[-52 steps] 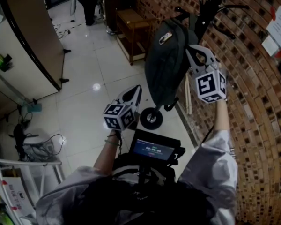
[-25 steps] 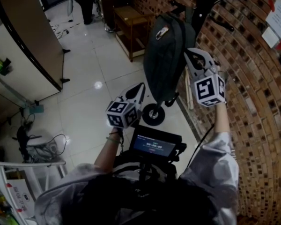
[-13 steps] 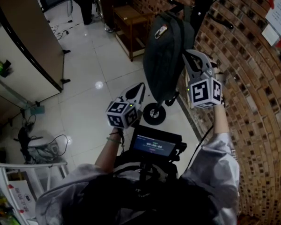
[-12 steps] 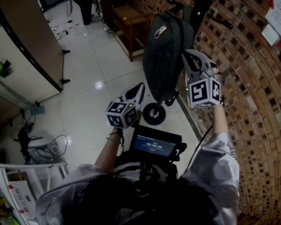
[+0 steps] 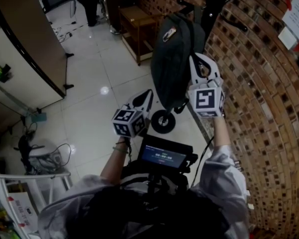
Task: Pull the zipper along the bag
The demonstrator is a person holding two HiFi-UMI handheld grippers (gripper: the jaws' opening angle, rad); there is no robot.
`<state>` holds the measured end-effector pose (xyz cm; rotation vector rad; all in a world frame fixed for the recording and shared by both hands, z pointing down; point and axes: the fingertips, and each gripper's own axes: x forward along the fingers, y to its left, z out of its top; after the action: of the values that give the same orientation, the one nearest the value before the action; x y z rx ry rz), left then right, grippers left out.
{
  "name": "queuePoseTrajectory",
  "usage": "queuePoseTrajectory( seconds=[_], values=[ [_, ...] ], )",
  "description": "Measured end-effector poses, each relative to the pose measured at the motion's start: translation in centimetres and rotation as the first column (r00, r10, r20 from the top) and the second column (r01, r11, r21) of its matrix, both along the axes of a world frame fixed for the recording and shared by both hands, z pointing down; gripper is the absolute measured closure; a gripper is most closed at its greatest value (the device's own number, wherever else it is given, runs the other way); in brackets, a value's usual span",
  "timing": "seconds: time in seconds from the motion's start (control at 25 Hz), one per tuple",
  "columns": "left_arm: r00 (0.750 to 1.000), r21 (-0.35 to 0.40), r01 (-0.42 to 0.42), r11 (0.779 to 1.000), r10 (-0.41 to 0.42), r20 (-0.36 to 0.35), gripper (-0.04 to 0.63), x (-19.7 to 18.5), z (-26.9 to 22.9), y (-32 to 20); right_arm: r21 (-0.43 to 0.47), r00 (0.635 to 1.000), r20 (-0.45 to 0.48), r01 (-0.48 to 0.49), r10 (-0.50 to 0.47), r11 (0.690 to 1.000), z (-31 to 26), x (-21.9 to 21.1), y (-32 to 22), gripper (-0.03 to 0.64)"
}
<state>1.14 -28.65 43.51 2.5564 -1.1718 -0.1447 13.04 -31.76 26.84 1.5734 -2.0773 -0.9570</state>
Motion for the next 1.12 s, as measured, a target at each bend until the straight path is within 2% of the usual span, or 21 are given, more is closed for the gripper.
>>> queuePoseTrajectory(
  seconds=[0.16, 0.24, 0.36, 0.52, 0.6, 0.76, 1.0, 1.12],
  values=[
    [1.000, 0.013, 0.018, 1.000, -0.018, 0.001, 0.588, -0.6, 0.6, -0.5, 0.020, 0.996, 0.090, -0.024, 0.022, 1.000, -0.4, 0.1, -0.1, 0.595],
    [1.000, 0.000, 0.017, 1.000, -0.017, -0.011, 0.588, -0.5, 0.2, -0.3, 0.021, 0.985, 0.169, -0.048, 0.044, 0.999, -0.7, 0.4, -0.1, 0.595],
    [1.000, 0.000, 0.018, 1.000, -0.018, -0.005, 0.588, -0.6, 0.5, -0.4, -0.021, 0.956, 0.287, -0.059, 0.063, 0.998, -1.0, 0.5, 0.1, 0.595],
    [1.000, -0.005, 0.012, 1.000, -0.012, -0.010, 0.588, -0.4, 0.3, -0.2, -0.056, 0.936, 0.349, -0.034, 0.051, 0.998, -1.0, 0.5, 0.2, 0.560],
    [1.000, 0.002, 0.010, 1.000, -0.010, 0.006, 0.588, -0.6, 0.8, -0.4, -0.069, 0.936, 0.349, -0.022, 0.045, 0.997, -1.0, 0.7, 0.2, 0.549],
    [1.000, -0.004, 0.006, 1.000, -0.006, 0.010, 0.588, -0.6, 1.0, -0.4, -0.024, 0.968, 0.247, -0.032, 0.036, 0.999, -1.2, -0.2, 0.4, 0.548],
    [1.000, -0.008, -0.020, 1.000, 0.020, 0.005, 0.588, 0.1, 0.4, 0.0, 0.018, 0.951, 0.302, -0.076, 0.067, 0.997, -1.6, -0.8, 0.5, 0.548],
    [1.000, -0.008, -0.022, 1.000, 0.022, 0.005, 0.588, 0.0, 0.3, 0.2, 0.049, 0.950, 0.296, -0.120, 0.101, 0.992, -2.0, 0.2, 0.3, 0.549]
  ],
)
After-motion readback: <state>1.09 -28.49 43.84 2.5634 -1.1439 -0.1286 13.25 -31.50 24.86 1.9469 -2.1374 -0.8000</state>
